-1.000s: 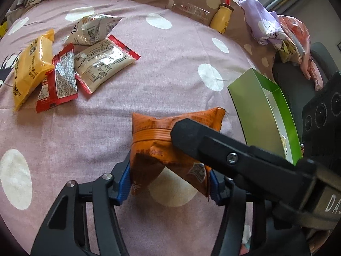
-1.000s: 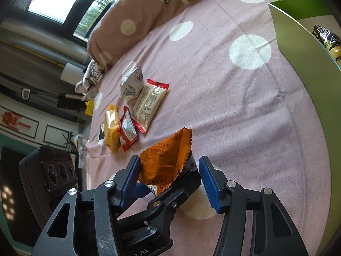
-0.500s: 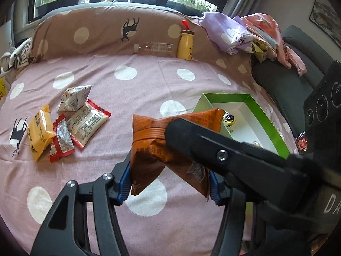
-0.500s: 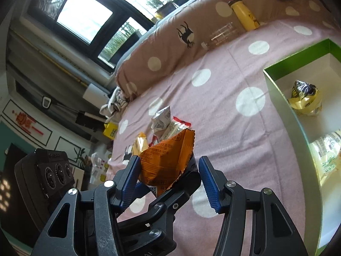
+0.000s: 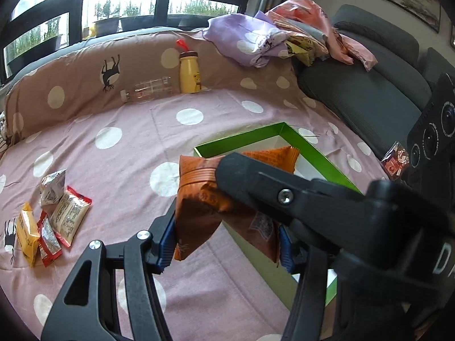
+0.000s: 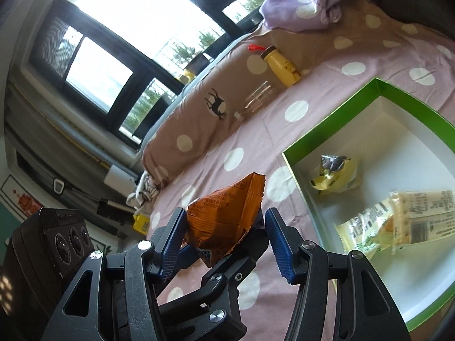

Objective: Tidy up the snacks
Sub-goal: 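Carry the orange chip bag over the green box, then lower the orange bag into the box and open the right gripper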

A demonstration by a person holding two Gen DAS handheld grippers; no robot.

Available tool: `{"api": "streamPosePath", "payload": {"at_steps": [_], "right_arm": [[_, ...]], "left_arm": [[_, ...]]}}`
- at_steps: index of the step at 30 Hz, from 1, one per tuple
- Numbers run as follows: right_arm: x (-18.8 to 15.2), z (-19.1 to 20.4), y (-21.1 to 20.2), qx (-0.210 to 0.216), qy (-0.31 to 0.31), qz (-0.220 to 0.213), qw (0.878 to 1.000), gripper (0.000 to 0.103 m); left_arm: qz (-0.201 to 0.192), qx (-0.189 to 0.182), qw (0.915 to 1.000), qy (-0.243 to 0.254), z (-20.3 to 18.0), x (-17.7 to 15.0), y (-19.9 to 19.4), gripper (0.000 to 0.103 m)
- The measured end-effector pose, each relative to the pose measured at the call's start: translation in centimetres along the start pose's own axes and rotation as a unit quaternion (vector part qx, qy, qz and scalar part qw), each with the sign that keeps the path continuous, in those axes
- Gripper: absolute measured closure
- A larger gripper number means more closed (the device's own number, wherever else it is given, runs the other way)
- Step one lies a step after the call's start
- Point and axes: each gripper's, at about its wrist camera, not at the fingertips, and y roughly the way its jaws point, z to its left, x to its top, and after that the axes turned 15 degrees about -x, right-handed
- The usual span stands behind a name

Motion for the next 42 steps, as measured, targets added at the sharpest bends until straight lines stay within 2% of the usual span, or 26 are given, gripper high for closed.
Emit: {"api": "streamPosePath", "payload": {"at_steps": [4,10,15,22,27,38,42], "right_arm": [[0.5,-1.3,-0.6,-0.022,0.008,-0.028,0.999,0.044],[1.4,-4.3,-0.5,-0.023,0.051,-0.032,0.998,0.044],[1.9,-6.5,-0.3,-0.045,0.084,-0.029,0.995,0.044],[2.1,-9.6,0.0,-0.053,0.131,-0.011,0.990,0.044],[2.3,-10.3,0.4,-0.076,0.143,-0.005,0.987,0.044],[2.3,-11.7,1.1,-0.081,0.163,0.011,0.983,0.044],[2.3,-11.9,1.0,-0.097,0.168,0.007,0.981,0.044]], "left_arm": [[0.014,-0.021,0.9997,0.005,-0.6,0.8,1.9,0.046],[0.035,-0.041,0.9982,0.026,-1.8,1.5,4.3,0.046],[0.058,-0.058,0.9961,0.034,-2.6,1.5,6.6,0.046],[0.083,-0.079,0.9927,0.035,-3.1,1.0,8.9,0.046],[0.095,-0.084,0.9915,0.030,-3.3,0.7,10.0,0.046],[0.113,-0.082,0.9900,0.022,-3.2,0.4,10.9,0.045],[0.106,-0.076,0.9914,0.015,-2.9,0.4,10.7,0.042]]}}
